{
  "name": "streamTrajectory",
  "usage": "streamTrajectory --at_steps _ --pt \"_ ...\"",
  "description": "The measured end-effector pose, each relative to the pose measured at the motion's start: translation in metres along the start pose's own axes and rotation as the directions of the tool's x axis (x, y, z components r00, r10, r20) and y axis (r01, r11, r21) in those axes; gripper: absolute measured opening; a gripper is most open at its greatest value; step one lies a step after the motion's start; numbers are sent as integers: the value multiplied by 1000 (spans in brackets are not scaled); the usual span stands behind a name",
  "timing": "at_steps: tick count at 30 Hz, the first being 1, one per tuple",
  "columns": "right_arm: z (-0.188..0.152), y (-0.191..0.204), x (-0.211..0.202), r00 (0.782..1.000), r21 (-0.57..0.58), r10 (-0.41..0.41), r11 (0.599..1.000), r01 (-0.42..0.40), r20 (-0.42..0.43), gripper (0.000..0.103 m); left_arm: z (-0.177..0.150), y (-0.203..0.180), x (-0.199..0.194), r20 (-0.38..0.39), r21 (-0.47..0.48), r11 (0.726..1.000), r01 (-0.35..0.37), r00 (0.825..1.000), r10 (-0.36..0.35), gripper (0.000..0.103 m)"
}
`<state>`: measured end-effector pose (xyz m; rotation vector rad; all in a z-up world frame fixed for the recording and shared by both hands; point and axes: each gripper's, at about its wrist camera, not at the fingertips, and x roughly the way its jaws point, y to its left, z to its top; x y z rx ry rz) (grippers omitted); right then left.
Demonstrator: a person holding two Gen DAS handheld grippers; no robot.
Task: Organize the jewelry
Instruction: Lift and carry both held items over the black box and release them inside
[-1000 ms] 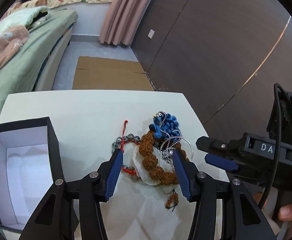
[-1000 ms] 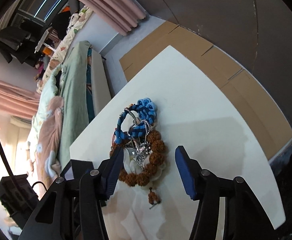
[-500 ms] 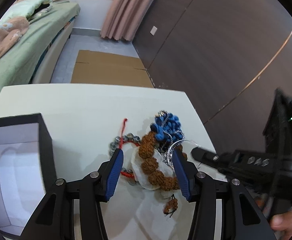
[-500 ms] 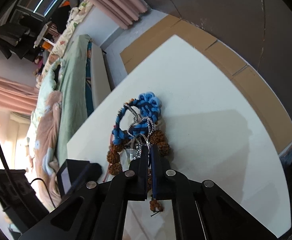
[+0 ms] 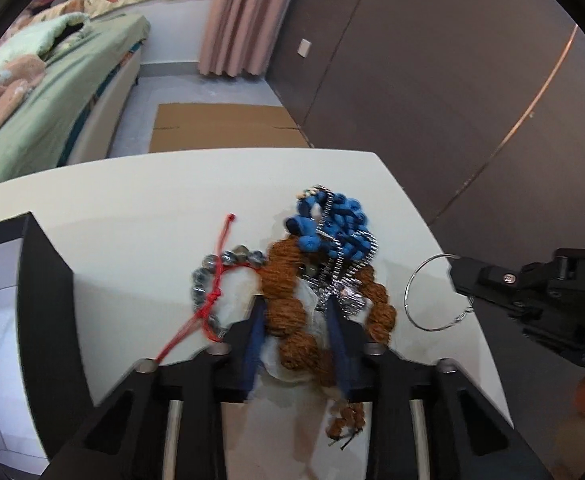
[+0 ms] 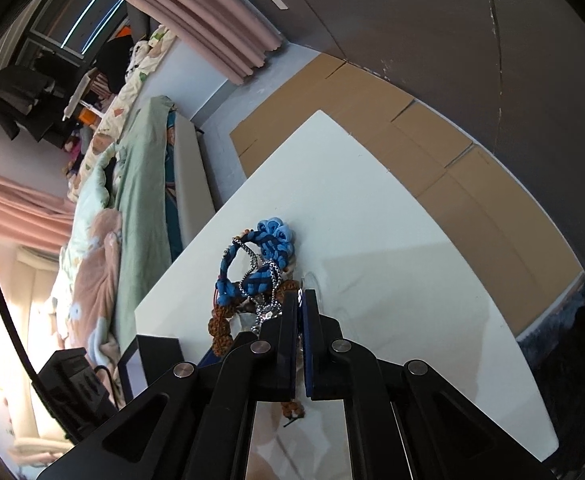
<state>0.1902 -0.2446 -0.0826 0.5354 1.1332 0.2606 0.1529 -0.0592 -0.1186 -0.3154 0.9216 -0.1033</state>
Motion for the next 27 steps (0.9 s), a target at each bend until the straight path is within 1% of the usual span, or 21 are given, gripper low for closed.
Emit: streamTrajectory --at_steps 3,6,11,15,20,23,27 --pt "1 0 -3 1000 -1 2 1000 -2 6 4 2 5 -8 18 -27 999 17 1000 -17 23" --pt "2 -2 -5 1000 6 3 1000 -3 9 4 6 5 -25 58 -17 999 38 998 -37 21" --pt "3 -4 -7 1000 7 -2 1000 2 14 4 13 6 -52 105 -11 994 109 989 -107 21" --pt "2 0 -5 1000 -2 -5 1000 5 12 4 19 11 -69 144 -8 993 120 983 -118 21" --pt "-1 9 -1 1000 -18 -6 1000 6 4 4 27 26 -83 170 -56 987 150 976 -139 21" --pt "-2 14 2 1000 -30 -5 1000 5 0 4 31 34 -98 211 -69 981 179 964 -161 21" --pt "-5 22 6 1000 -47 -2 999 2 -7 4 35 42 -118 269 -69 974 214 945 -189 21"
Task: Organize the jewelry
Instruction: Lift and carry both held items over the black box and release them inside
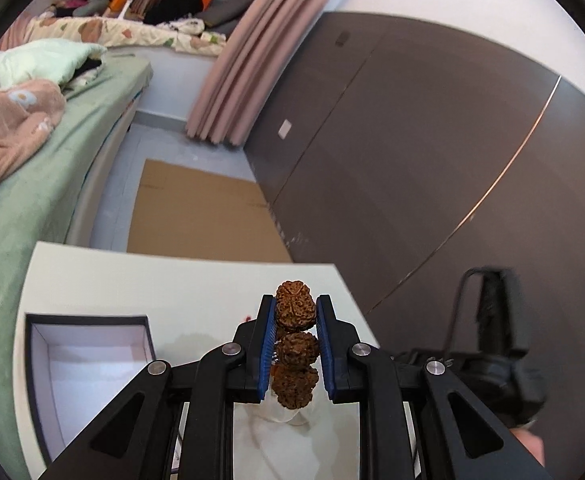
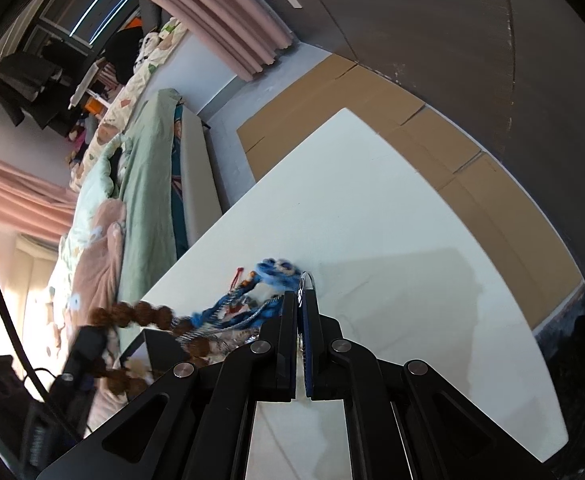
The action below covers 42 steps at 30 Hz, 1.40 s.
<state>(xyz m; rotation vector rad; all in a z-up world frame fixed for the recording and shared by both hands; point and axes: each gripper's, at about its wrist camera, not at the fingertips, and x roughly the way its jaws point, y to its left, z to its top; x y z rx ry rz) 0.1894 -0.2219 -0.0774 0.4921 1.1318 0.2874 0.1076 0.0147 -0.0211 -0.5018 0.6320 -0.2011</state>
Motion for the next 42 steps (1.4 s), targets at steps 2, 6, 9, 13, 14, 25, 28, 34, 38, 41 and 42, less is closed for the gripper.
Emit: streamTrajectory --at_steps 2,6,9,13,14,25,28,34,38,41,42 --pt "0 3 3 1000 -9 3 1000 -3 -5 4 3 0 -6 15 -1 1000 6 1000 -6 21" --pt "-4 13 8 1000 -32 17 999 -17 -18 4 6 0 -14 44 1 1000 29 999 -29 21" --pt "-8 20 10 999 -47 38 998 -39 -31 4 6 -1 -18 55 10 999 45 997 -46 21" --pt "-12 26 14 992 -40 113 992 -116 -60 4 9 -2 -24 76 4 997 82 994 -83 21" --pt "-12 26 15 989 -36 134 990 -137 -65 4 9 -3 -25 81 9 996 87 993 -88 21" --pt "-18 44 34 950 7 296 955 -297 -98 4 11 -7 -21 67 33 994 106 992 -108 21" --pt "-21 41 50 951 33 275 962 -273 -139 4 12 -6 -26 82 30 993 117 989 -119 21" --pt "-32 47 76 956 30 206 978 -205 -210 4 16 -6 -40 124 17 991 135 983 -136 21" --pt "-39 54 86 965 -8 139 990 -144 -221 4 19 -5 -48 150 12 990 139 979 -139 21" --pt "-42 52 95 964 -10 112 993 -118 -241 4 21 -1 -52 163 3 990 139 977 -138 21" --pt "-42 52 96 964 -12 106 994 -112 -243 4 22 1 -53 166 -2 990 138 977 -136 21"
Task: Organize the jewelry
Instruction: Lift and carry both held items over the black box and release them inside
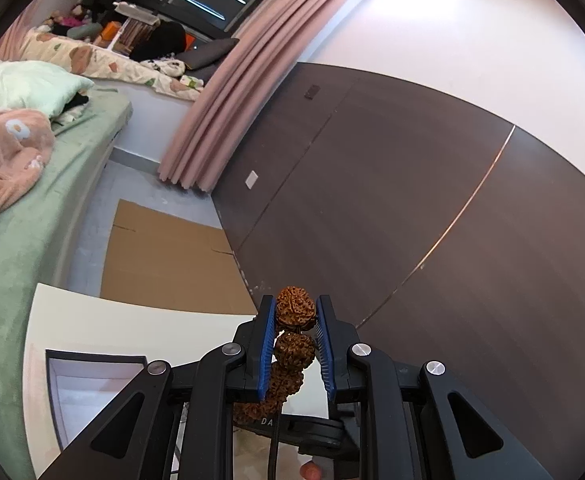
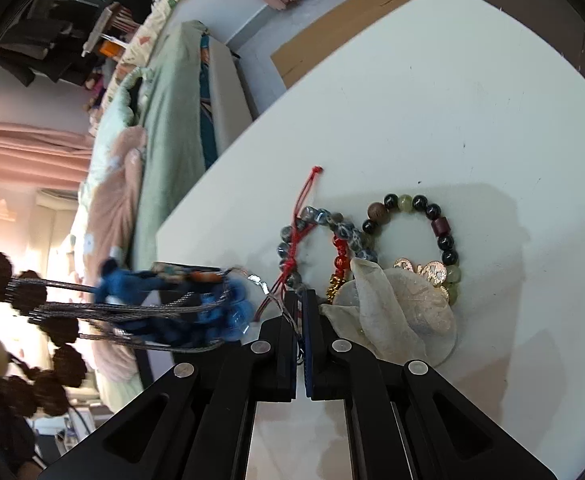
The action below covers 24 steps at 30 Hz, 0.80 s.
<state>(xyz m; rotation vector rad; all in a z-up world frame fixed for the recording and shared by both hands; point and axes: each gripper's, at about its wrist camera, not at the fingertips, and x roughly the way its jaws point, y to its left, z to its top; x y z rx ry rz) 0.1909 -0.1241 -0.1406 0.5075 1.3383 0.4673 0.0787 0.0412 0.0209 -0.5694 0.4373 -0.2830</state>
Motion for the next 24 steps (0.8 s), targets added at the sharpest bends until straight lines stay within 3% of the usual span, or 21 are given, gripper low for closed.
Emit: streamTrajectory --at_steps 14,24 --pt "3 5 -22 996 -15 -46 999 47 74 4 9 8 -50 87 24 999 -48 995 45 21" --pt "-5 19 -30 993 -39 31 999 -27 113 4 15 21 -73 145 13 995 -98 985 95 21"
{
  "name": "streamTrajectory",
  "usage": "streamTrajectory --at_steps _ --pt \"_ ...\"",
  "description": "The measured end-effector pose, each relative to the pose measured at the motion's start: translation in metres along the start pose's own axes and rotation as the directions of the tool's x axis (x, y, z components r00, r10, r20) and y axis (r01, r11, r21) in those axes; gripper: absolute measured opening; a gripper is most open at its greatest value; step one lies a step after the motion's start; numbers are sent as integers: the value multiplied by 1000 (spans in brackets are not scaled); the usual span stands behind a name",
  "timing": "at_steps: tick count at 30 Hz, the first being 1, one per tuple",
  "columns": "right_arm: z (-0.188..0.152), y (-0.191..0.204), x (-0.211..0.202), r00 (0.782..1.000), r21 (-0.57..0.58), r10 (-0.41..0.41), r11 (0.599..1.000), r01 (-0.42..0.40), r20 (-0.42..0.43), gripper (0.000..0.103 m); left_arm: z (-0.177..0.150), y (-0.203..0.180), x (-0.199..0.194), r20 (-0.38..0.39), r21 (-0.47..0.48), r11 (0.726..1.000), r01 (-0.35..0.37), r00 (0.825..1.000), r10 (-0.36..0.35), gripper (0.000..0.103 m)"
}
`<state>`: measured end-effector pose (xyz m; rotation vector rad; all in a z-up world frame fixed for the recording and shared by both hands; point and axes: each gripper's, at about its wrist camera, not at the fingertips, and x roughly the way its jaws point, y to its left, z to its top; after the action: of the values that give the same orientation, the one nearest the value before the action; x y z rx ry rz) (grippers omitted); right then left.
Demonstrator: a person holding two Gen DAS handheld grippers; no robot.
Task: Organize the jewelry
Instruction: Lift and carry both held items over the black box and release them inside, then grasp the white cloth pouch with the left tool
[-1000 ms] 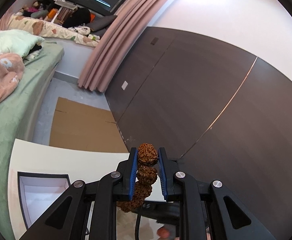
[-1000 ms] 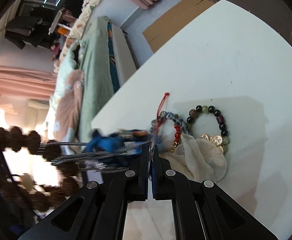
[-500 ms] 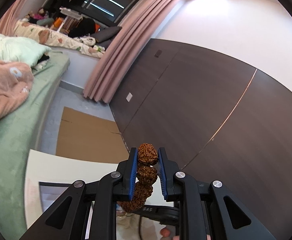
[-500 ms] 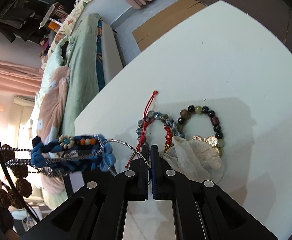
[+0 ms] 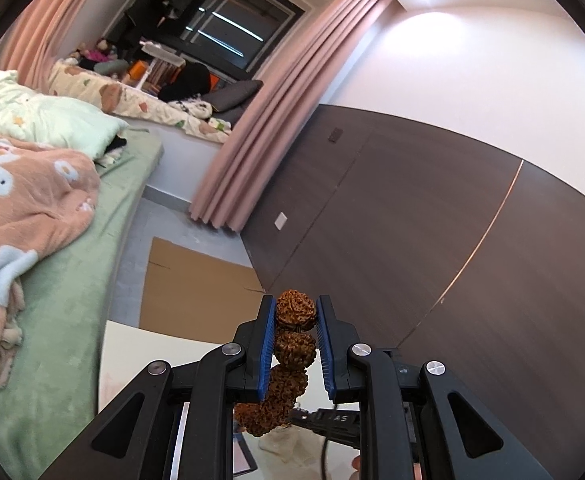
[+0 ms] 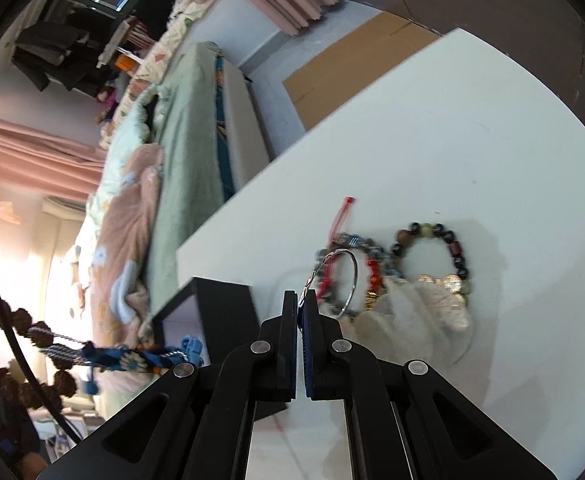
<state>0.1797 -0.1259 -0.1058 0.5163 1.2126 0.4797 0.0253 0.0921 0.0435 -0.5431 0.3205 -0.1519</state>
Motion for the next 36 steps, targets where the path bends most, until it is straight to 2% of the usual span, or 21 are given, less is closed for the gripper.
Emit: streamTrajectory --at_steps 3,5,6,7,9,11,22,23,24,25,26,29,36 --pt "-1 9 -5 999 -13 40 999 -40 21 4 -1 7 4 -12 -5 1000 -19 1000 19 21" --pt "-1 15 -7 997 -23 68 997 -67 28 4 -2 11 5 -27 -24 999 -29 999 28 28" --pt "-1 18 -7 996 -29 85 996 -84 31 4 -2 14 6 -43 -31 998 -46 998 45 42" --pt "-2 22 -8 994 -39 102 994 -101 32 4 -3 15 8 -53 -39 997 -63 997 61 64" --pt "-4 30 -8 991 -59 133 990 -131 32 4 -4 21 8 -38 -62 995 -83 996 81 78" --pt "-5 37 -7 987 -78 156 985 -153 30 4 -4 26 6 -20 -72 993 -98 995 97 79" --pt "-23 81 7 956 -186 290 938 -291 -37 4 -9 60 18 -88 -152 967 -203 978 192 79" --pt "-25 84 10 958 -194 283 938 -288 -56 11 -9 63 18 -91 -160 964 -211 976 198 79" --pt "-26 86 16 960 -197 268 940 -280 -85 35 -10 65 19 -95 -166 962 -216 975 202 79" --pt "-27 86 17 962 -193 258 943 -272 -94 52 -10 68 20 -101 -174 959 -222 973 207 79" --pt "-27 83 18 967 -182 240 950 -252 -86 73 -10 69 21 -106 -181 958 -224 972 208 79" --pt "-22 71 11 979 -166 202 964 -206 -43 74 -13 70 26 -124 -193 955 -225 971 204 79" --pt "-6 40 -21 987 -131 157 980 -151 31 74 -21 52 46 -176 -159 969 -189 971 160 79"
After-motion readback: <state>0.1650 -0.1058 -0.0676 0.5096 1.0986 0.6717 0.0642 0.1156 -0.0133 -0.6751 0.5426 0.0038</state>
